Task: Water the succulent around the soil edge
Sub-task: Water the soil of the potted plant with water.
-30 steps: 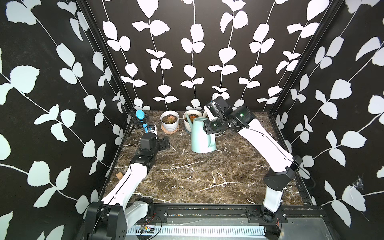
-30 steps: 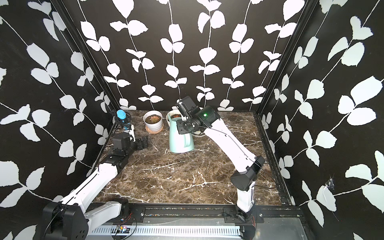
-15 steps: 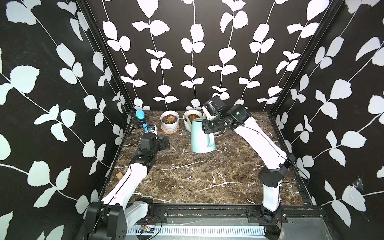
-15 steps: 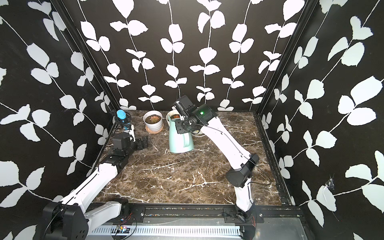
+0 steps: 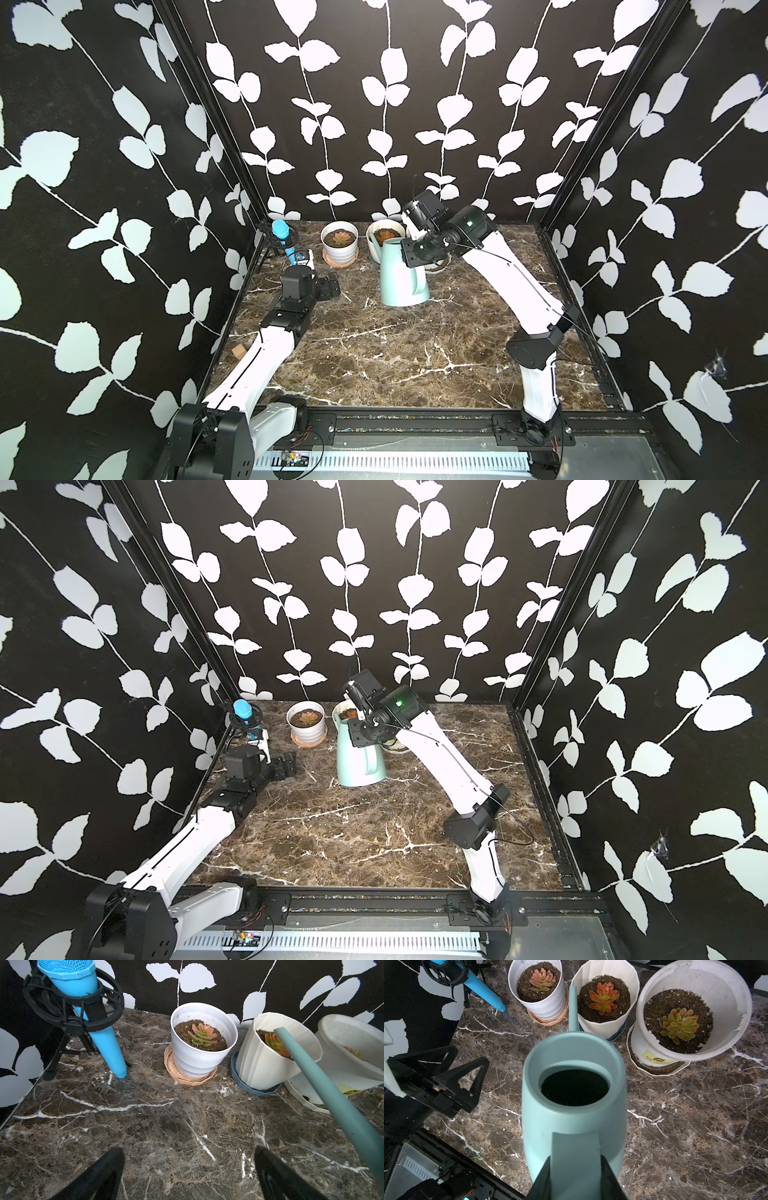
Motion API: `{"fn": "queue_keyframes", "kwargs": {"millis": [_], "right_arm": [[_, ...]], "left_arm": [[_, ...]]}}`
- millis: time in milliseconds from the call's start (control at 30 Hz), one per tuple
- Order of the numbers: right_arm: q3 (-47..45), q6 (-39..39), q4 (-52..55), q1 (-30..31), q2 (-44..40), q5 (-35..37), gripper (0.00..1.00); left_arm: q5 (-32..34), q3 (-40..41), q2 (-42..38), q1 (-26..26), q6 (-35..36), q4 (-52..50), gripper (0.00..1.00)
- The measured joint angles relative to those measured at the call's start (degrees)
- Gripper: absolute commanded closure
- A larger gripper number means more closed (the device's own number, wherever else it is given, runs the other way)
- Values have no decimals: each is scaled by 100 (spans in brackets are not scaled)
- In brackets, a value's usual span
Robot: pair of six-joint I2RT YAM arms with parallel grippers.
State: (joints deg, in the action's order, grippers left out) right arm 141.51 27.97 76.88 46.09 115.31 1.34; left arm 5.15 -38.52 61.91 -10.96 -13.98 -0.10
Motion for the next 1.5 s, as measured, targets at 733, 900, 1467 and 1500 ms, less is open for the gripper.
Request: {"fn": "queue_keyframes", "kwargs": {"millis": [733,900,1467,1500], "right_arm": [[319,173,155,-227,168,-140,100],[361,234,151,-289,168,-240,100],[643,431,144,-492,382,-538,100],[643,448,138,-507,389,-553,100]], "left_arm": [[0,0,0,0,0,0,1],[0,0,0,0,0,0,1],[0,0,0,0,0,0,1],[0,0,0,0,0,0,1]]}}
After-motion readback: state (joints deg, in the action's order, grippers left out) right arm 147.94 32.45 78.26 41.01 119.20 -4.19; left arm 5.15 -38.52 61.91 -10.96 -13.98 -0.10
